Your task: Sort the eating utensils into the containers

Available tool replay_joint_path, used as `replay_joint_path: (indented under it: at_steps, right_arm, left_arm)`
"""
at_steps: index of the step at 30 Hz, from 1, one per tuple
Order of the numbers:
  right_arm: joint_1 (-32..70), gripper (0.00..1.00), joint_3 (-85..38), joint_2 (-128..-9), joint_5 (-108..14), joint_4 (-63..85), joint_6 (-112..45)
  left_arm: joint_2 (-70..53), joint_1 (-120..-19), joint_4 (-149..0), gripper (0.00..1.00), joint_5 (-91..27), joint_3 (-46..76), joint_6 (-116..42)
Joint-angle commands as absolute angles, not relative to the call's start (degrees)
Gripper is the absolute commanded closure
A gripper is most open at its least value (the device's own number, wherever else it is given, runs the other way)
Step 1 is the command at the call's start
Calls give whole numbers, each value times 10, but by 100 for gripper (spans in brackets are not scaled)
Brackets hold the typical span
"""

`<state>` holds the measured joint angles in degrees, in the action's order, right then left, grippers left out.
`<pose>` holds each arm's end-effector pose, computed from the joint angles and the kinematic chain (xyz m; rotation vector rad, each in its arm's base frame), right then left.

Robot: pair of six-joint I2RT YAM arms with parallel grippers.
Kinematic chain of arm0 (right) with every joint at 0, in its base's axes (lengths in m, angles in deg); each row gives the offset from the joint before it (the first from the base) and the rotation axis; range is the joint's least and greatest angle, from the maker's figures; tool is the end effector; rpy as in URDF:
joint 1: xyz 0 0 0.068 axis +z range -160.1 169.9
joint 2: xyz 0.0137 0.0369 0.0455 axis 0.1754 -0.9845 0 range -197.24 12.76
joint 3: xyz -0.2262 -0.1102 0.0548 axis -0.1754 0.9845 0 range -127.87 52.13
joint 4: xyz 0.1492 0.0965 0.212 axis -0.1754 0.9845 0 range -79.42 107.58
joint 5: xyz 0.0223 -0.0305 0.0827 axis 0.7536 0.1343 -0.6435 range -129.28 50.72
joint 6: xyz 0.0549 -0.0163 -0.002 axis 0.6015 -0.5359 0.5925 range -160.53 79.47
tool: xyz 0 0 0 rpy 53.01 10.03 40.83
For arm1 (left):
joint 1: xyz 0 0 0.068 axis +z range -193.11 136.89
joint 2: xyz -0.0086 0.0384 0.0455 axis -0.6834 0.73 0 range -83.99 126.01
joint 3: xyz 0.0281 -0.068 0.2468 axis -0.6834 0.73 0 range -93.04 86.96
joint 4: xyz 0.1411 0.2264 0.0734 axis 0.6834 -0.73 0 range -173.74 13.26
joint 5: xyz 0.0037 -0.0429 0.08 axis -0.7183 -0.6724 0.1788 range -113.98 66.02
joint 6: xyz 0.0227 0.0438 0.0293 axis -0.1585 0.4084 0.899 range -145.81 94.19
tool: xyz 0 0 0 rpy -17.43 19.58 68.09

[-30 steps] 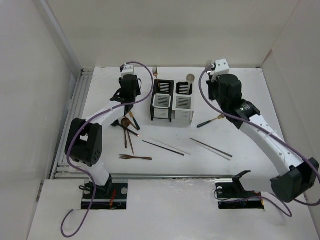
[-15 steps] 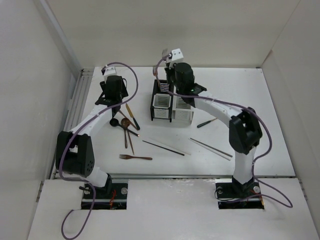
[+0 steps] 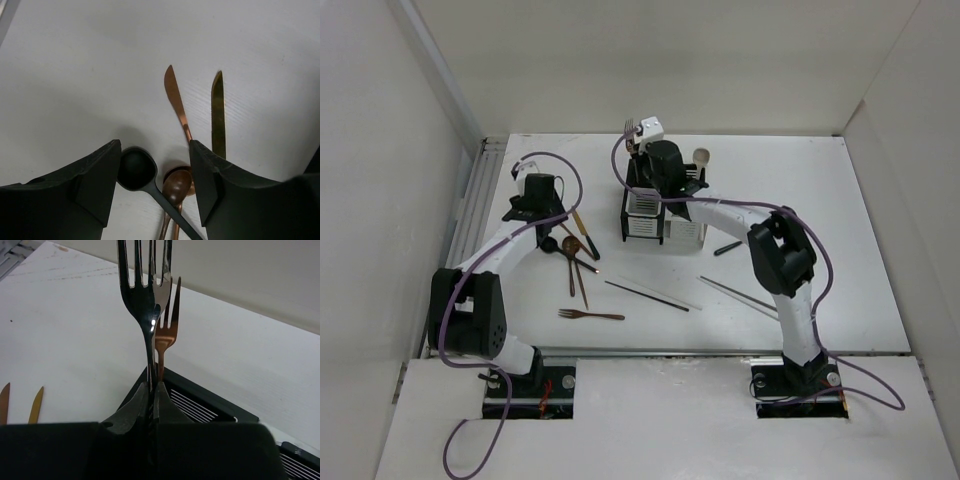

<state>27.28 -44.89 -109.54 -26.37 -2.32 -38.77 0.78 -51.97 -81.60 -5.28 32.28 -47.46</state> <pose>0.4228 0.3117 0.2417 -0.3909 1.7475 0.2904 0.3434 -0.0403 0.2171 -0.4202 2.1033 0.0467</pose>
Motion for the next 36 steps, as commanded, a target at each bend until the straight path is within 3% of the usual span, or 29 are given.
replay_joint_path:
  at_steps: [1,2,6,9,15,17,19,21,24,28,33,36]
  right_arm:
    - [275,91,-430,-1090,-287,-71,-379]
    - [275,79,-424,-1079,-297,-71,-379]
    - [275,51,-404,-1053,-309,-71,-379]
    - [275,42,-392,-1025,-303,-71,-379]
    - [275,34,-387,-887,-268,-24,-405]
    - [275,33,-374,-810,-210,48,-394]
    - [269,33,-343,-741,-78,146,-355]
    - [247,33,-313,-707,-29,238,-227]
    - [151,33,-231,-680,-105,376,-56]
    - [68,35,-153,-703,-256,388,19]
    - [26,36,-200,-803,-328,435,41]
    - [20,42,-236,-873,-347,464,53]
  left_arm:
    - [-12,-521,-831,46,-75,327,-504]
    - [-12,-521,-831,45,-75,327,-504]
    - [-12,-521,-816,43,-68,327,-497]
    - [-7,-521,-809,41,-62,322,-490]
    - [-7,-516,-832,39,-49,322,-511]
    - [-7,-510,-851,39,-49,330,-537]
    - [-7,-503,-858,37,-49,336,-552]
    - [-7,-497,-858,36,-49,336,-559]
    - [-1,-492,-852,36,-54,342,-565]
    - [-1,-492,-846,36,-60,337,-557]
    - [-12,-492,-834,33,-53,348,-557]
    - [-24,-492,-834,32,-42,354,-551]
